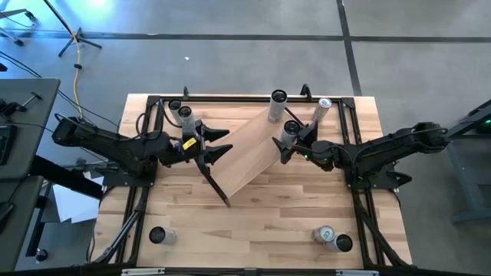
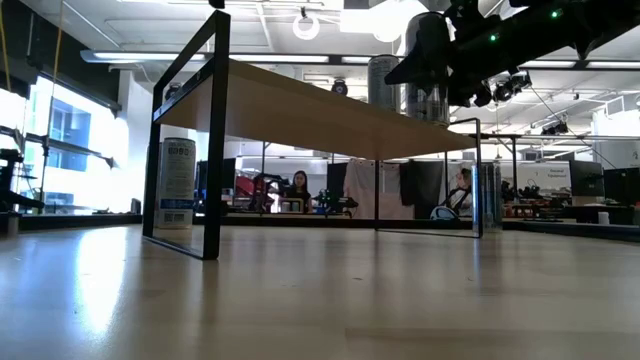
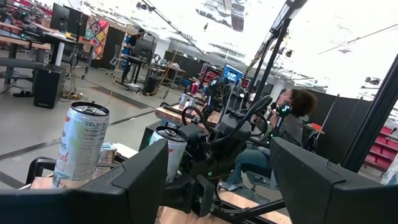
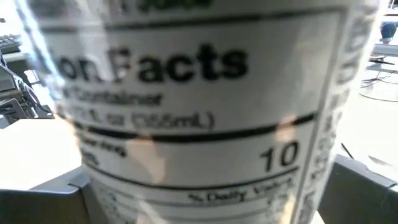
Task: Place canned beverage on shelf
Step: Put the white-yellow soda can on the shelf and align it with the other white-yellow soda can
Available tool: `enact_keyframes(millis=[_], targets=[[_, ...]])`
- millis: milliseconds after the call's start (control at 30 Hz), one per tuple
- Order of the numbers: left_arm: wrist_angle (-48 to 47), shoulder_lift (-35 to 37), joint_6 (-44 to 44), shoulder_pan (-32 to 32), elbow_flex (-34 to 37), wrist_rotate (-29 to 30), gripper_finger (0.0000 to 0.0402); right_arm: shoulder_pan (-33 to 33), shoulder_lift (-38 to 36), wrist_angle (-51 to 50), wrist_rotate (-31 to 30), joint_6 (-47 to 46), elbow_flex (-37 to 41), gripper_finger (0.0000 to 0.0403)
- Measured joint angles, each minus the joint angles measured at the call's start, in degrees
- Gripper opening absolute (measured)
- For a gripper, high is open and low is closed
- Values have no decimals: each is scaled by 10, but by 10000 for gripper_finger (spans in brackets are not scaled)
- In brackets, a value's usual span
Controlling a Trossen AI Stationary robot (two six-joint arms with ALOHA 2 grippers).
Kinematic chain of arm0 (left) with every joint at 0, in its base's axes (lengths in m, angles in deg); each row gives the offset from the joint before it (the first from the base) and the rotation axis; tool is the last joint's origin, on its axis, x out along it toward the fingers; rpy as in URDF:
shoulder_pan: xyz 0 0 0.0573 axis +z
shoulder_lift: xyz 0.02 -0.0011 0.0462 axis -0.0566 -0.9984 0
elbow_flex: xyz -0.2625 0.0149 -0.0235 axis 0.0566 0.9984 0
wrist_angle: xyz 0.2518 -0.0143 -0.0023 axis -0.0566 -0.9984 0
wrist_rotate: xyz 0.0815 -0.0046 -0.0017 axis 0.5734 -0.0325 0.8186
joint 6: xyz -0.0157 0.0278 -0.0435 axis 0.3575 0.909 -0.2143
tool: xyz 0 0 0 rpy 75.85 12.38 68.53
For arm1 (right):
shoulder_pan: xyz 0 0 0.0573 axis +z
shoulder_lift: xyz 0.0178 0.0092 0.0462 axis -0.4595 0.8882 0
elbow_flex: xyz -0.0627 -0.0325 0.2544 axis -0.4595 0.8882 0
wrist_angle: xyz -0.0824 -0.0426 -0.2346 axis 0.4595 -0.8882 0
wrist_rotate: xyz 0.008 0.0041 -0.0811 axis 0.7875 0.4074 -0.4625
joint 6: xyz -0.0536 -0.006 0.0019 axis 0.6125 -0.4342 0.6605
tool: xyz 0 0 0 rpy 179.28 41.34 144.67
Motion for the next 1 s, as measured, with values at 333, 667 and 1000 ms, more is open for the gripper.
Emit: enact_keyframes(millis=[333, 667, 1000], targets=[[-1, 0, 1, 0, 0, 0, 251, 0, -56, -15, 32, 45, 0, 397], [-2, 0, 1, 0, 0, 0, 251, 20, -130, -134, 39, 28, 0, 397], [-2, 0, 0, 0, 0, 0, 251, 56, -180, -174, 38, 29, 0, 397]])
